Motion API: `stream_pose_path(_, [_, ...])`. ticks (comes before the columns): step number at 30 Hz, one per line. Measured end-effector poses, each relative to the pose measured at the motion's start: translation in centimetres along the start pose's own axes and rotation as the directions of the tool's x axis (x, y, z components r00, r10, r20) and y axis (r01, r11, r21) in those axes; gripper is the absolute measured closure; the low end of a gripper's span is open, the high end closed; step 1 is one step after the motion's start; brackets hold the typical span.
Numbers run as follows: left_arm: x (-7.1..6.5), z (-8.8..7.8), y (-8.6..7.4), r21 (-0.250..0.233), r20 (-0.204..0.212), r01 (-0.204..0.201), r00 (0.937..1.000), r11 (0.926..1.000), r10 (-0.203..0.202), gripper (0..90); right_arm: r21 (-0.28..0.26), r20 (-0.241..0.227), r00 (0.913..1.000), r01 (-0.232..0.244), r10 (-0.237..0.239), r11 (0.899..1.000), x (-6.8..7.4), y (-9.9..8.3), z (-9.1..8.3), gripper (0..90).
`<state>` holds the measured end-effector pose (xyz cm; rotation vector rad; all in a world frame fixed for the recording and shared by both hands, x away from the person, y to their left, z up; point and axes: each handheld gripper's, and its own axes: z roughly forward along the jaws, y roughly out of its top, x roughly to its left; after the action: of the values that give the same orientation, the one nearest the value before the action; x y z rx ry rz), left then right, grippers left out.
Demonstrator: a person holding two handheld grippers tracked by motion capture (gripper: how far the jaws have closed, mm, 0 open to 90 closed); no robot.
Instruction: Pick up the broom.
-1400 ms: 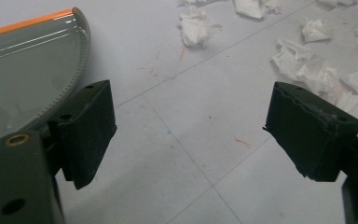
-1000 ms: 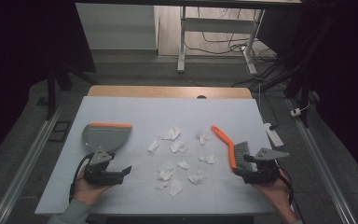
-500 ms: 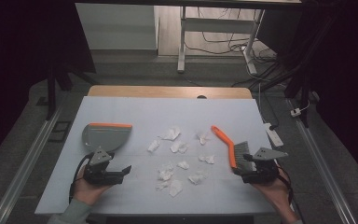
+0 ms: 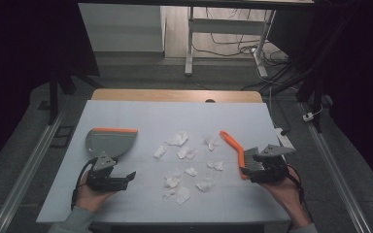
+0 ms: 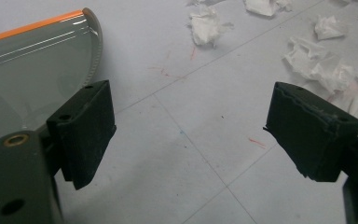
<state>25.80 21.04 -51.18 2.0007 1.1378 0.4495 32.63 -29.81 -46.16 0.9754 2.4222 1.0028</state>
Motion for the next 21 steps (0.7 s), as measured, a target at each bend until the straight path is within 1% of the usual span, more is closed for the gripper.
stream_pose_path(2, [0.0, 0.0, 0.0, 0.002, 0.000, -0.003, 1.0000, 1.0000, 0.003, 16.4, -0.001, 0.000, 0.9999, -0.013, 0.013, 1.000, -0.4, 0.7, 0.1, 28.6])
stream_pose_path(3, [0.0, 0.0, 0.0, 0.002, 0.001, -0.003, 1.0000, 1.0000, 0.003, 16.4, -0.001, 0.000, 0.9999, -0.013, 0.013, 1.000, -0.4, 0.7, 0.1, 28.6])
stream_pose_path(4, [-0.1, 0.0, 0.0, 0.002, 0.000, -0.004, 1.0000, 1.0000, 0.004, 16.4, 0.000, -0.008, 0.9998, -0.019, 0.019, 1.000, -0.8, 1.5, 0.2, 28.8])
stream_pose_path(5, [0.0, 0.0, 0.0, 0.002, 0.001, -0.004, 1.0000, 1.0000, 0.004, 16.4, 0.000, -0.008, 0.9998, -0.019, 0.019, 1.000, -0.8, 1.5, 0.2, 28.8])
stream_pose_path(6, [0.0, 0.1, 0.0, 0.003, 0.001, -0.004, 1.0000, 1.0000, 0.004, 16.4, 0.007, -0.005, 0.9999, -0.016, 0.016, 1.000, -1.1, 2.5, 0.4, 29.2])
stream_pose_path(8, [0.0, 0.1, 0.0, 0.006, 0.002, -0.003, 1.0000, 1.0000, 0.003, 16.5, 0.015, -0.005, 0.9998, -0.017, 0.017, 1.000, -1.4, 3.4, 0.5, 29.5])
stream_pose_path(11, [-0.1, 0.2, 0.0, 0.011, 0.003, -0.007, 1.0000, 0.9999, 0.007, 16.5, 0.028, -0.004, 0.9996, -0.027, 0.027, 0.999, -2.0, 4.6, 0.7, 29.9])
stream_pose_path(13, [-0.1, 0.2, 0.0, 0.011, 0.003, -0.010, 0.9999, 0.9999, 0.010, 16.5, 0.032, -0.005, 0.9994, -0.033, 0.033, 0.999, -2.2, 4.9, 0.8, 29.9])
stream_pose_path(14, [-0.1, 0.2, 0.0, 0.011, 0.003, -0.011, 0.9999, 0.9999, 0.011, 16.5, 0.053, -0.001, 0.9991, -0.041, 0.041, 0.998, -2.6, 5.5, 1.0, 30.3])
stream_pose_path(16, [-0.1, 0.2, 0.0, 0.011, 0.001, -0.010, 0.9999, 0.9999, 0.010, 16.6, 0.081, -0.009, 0.9984, -0.054, 0.055, 0.995, -3.0, 6.1, 1.4, 30.5])
stream_pose_path(17, [-0.1, 0.2, 0.0, 0.011, 0.001, -0.010, 1.0000, 0.9999, 0.010, 16.6, 0.081, -0.009, 0.9984, -0.054, 0.055, 0.995, -3.0, 6.1, 1.4, 30.5])
stream_pose_path(18, [-0.1, 0.2, 0.0, 0.012, 0.000, -0.010, 0.9999, 0.9999, 0.010, 16.6, 0.095, -0.009, 0.9980, -0.062, 0.063, 0.994, -3.2, 6.4, 1.6, 30.6])
stream_pose_path(19, [-0.1, 0.2, 0.0, 0.013, -0.001, -0.010, 1.0000, 0.9999, 0.010, 16.6, 0.121, -0.007, 0.9978, -0.064, 0.065, 0.991, -3.5, 6.9, 2.0, 30.8])
stream_pose_path(20, [-0.1, 0.2, 0.0, 0.013, -0.001, -0.009, 1.0000, 0.9999, 0.009, 16.6, 0.133, -0.011, 0.9977, -0.065, 0.067, 0.989, -3.7, 7.2, 2.2, 30.8])
stream_pose_path(21, [-0.1, 0.2, 0.0, 0.013, -0.001, -0.008, 1.0000, 0.9999, 0.008, 16.6, 0.133, -0.011, 0.9977, -0.065, 0.067, 0.989, -3.7, 7.2, 2.2, 30.8])
